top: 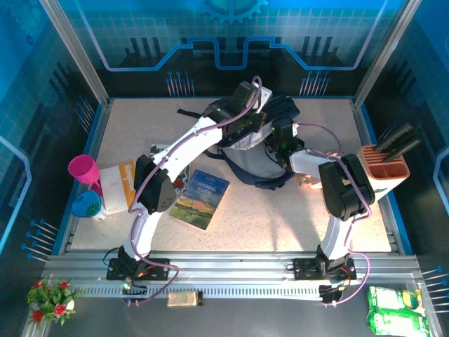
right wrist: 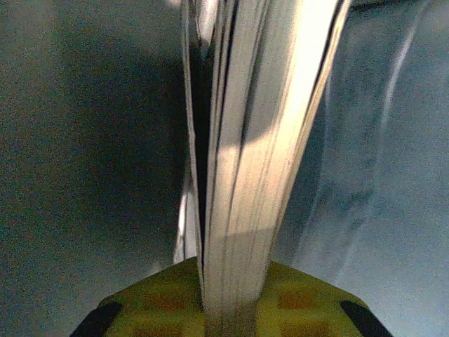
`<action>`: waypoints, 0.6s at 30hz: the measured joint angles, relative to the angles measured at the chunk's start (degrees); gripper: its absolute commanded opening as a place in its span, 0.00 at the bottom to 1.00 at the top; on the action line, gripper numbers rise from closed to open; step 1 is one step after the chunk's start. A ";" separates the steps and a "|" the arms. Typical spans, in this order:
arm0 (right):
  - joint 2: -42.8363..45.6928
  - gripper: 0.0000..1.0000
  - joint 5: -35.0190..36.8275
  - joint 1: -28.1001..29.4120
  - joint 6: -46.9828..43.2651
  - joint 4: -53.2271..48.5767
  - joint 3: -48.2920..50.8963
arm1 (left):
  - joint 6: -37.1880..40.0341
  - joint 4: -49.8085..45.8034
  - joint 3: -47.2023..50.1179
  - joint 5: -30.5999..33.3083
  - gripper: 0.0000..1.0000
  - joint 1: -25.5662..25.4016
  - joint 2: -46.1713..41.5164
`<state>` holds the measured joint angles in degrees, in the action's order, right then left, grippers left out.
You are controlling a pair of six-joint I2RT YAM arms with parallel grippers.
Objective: Pack books, pencil case, and school supplies into a backpack
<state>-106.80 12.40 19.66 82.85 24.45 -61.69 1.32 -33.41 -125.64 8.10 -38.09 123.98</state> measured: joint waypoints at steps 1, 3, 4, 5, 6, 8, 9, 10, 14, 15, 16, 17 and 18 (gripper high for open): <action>-0.44 0.18 -0.04 0.07 0.37 0.00 -0.46 | -0.04 0.17 0.00 -0.02 0.00 -0.02 0.00; -1.44 0.20 -0.59 0.11 0.98 0.11 -1.09 | -0.24 0.33 0.00 -0.02 0.00 0.00 0.00; -1.99 0.21 -0.87 0.11 1.22 0.33 -1.27 | -0.39 0.33 0.00 -0.02 0.00 0.02 0.00; -2.40 0.21 -1.14 0.11 1.22 0.57 -1.31 | -0.44 0.33 0.00 -0.02 0.00 0.04 0.00; -2.75 0.23 -1.64 0.11 1.42 0.72 -1.31 | -0.52 0.33 0.00 -0.02 0.00 0.04 0.00; -2.95 0.27 -2.51 0.09 1.62 0.72 -1.31 | -0.85 0.33 0.00 -0.02 0.00 0.09 0.00; -2.95 0.29 -2.97 0.09 1.66 0.81 -1.29 | -1.03 0.33 0.00 -0.02 0.00 0.09 0.00; -2.95 0.33 -3.50 0.04 1.77 1.01 -1.29 | -1.14 0.35 0.00 -0.02 0.00 0.09 0.00; -2.93 0.51 -6.01 -0.37 1.90 1.42 -0.55 | -1.40 0.35 0.00 -0.20 0.00 0.11 0.00; -2.73 0.55 -6.84 -0.61 1.81 1.46 0.07 | -1.40 0.35 0.00 -0.26 0.00 0.15 0.00; -2.19 0.58 -7.65 -0.94 1.53 1.18 1.09 | -1.40 0.35 0.00 -0.31 0.00 0.15 0.00; -1.53 0.60 -8.33 -1.22 0.87 0.61 1.92 | -1.40 0.35 0.00 -0.33 0.00 0.22 0.00; -0.15 0.61 -8.92 -1.64 0.11 -0.68 3.26 | -1.40 0.37 0.00 -0.35 0.00 0.22 0.00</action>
<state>-106.96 3.49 18.02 82.96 23.77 -58.43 -0.08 -33.04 -125.64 7.75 -37.87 123.98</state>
